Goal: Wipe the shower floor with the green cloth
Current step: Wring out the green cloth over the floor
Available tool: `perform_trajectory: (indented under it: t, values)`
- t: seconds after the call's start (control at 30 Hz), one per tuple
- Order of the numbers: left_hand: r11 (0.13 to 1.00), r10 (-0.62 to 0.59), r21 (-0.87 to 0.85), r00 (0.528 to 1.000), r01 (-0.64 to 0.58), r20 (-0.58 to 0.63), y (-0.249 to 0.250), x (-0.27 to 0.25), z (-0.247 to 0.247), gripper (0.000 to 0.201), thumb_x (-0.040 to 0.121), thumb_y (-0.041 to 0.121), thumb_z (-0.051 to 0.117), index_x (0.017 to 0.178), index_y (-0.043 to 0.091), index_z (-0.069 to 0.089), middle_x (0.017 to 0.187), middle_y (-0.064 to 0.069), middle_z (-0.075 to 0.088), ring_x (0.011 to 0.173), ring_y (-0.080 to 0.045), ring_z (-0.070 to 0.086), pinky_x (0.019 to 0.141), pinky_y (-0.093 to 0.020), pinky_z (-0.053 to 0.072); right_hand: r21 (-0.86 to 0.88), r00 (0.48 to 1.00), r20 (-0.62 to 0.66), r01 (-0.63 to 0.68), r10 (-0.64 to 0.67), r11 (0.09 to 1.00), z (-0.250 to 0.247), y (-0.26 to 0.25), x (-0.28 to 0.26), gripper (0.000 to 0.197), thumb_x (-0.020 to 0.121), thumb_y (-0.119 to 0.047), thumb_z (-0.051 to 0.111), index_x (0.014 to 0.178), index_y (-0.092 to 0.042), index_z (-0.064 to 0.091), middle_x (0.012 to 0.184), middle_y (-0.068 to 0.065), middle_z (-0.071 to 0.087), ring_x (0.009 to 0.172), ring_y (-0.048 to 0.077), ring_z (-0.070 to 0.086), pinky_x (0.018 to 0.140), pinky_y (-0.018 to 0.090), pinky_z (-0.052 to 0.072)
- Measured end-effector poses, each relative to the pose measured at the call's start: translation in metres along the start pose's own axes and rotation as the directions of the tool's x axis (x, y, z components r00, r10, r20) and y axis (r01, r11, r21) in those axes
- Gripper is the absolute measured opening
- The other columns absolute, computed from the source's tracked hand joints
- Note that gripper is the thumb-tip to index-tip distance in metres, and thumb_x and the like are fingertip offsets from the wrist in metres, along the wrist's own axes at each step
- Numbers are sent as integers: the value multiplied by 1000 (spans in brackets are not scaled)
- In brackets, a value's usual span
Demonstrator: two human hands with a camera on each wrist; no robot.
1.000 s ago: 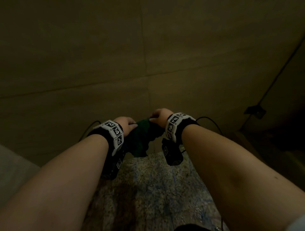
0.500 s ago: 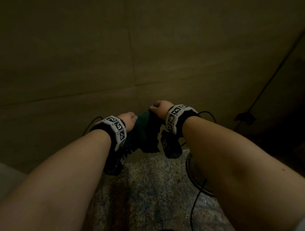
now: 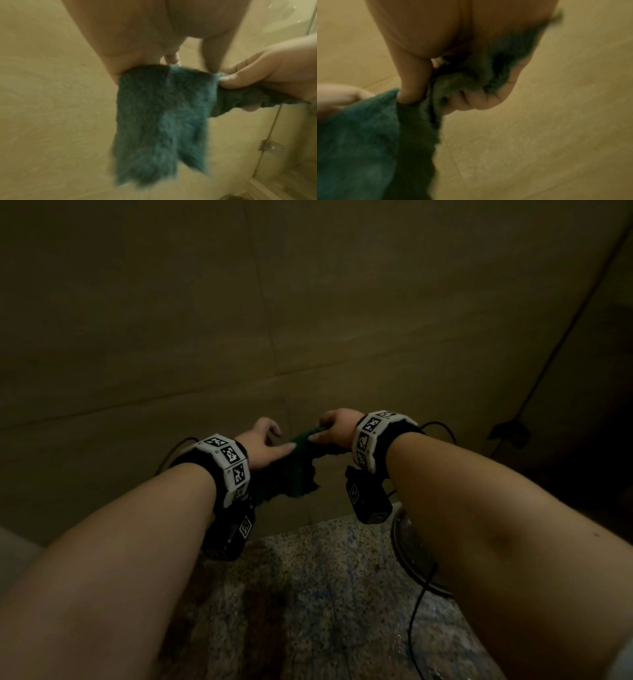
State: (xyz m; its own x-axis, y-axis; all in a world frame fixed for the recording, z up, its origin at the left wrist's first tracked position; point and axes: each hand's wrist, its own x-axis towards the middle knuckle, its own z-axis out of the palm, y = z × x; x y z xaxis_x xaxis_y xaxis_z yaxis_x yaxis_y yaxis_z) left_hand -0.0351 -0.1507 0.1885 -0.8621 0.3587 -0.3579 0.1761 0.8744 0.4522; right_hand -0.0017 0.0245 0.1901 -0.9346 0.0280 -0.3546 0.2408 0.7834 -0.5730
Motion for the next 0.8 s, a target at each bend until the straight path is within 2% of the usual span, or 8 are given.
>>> perform_trajectory:
  t: [0.1, 0.17, 0.27, 0.33, 0.47, 0.63, 0.73, 0.8]
  values:
    - [996, 56, 66, 998, -58, 22, -2, -6, -4, 45, 83, 40, 68, 111, 26, 35, 119, -1, 37, 103, -20, 44, 81, -30, 38, -52, 999, -6, -39, 39, 998, -2, -1, 1, 49, 94, -50, 50, 123, -11, 57, 111, 7, 63, 96, 24, 59, 79, 31, 45]
    - [980, 110, 170, 994, -106, -14, -3, -6, -6, 34, 85, 34, 67, 107, 26, 41, 124, -3, 39, 104, -22, 47, 81, -29, 39, -32, 998, -6, -68, 68, 997, 1, 0, 2, 51, 95, -53, 45, 113, -8, 62, 104, 9, 67, 95, 27, 62, 84, 36, 48]
    - [971, 185, 165, 981, -173, -56, -4, -4, -5, 10, 92, 28, 59, 95, 20, 55, 124, -3, 56, 109, -21, 53, 84, -28, 41, -60, 992, 2, -129, 130, 990, 6, 3, 1, 57, 96, -55, 38, 115, -7, 62, 113, 14, 64, 102, 31, 60, 95, 42, 47]
    - [978, 175, 126, 981, -164, -79, -1, -4, -4, 12, 93, 27, 57, 96, 16, 61, 120, -2, 60, 108, -20, 55, 84, -28, 42, -99, 988, 16, -153, 155, 983, 6, 7, 1, 56, 99, -51, 36, 124, -6, 57, 123, 14, 58, 111, 30, 56, 99, 39, 43]
    - [985, 171, 42, 981, -167, -90, -1, -5, -3, 10, 95, 24, 53, 95, 16, 60, 120, -2, 61, 108, -20, 56, 89, -30, 43, 102, 994, 14, -111, 111, 989, 6, 18, 2, 45, 93, -37, 57, 126, -7, 57, 130, 12, 56, 121, 27, 52, 96, 29, 39]
    - [978, 188, -70, 976, -196, -112, -4, -11, -9, 14, 94, 20, 54, 80, 20, 55, 120, -3, 60, 112, -21, 55, 94, -33, 42, 421, 966, 202, -236, 163, 876, 4, 29, -3, 60, 67, -57, 76, 104, -10, 70, 102, 10, 72, 97, 32, 67, 96, 51, 48]
    - [979, 181, -61, 964, -196, -196, -6, -16, -13, 12, 94, 19, 55, 83, 17, 57, 99, -4, 60, 97, -22, 58, 80, -31, 46, 390, 978, 176, -170, 108, 905, -6, 28, -15, 61, 78, -40, 74, 130, -14, 56, 131, 3, 56, 117, 30, 55, 105, 46, 41]
    - [974, 155, -125, 959, -189, -238, -7, -19, -13, 11, 94, 16, 55, 84, 16, 58, 96, -6, 60, 97, -25, 60, 84, -36, 51, 360, 985, 141, -142, 96, 922, -13, 25, -23, 65, 82, -28, 72, 140, -17, 45, 139, 2, 46, 125, 29, 48, 108, 42, 37]
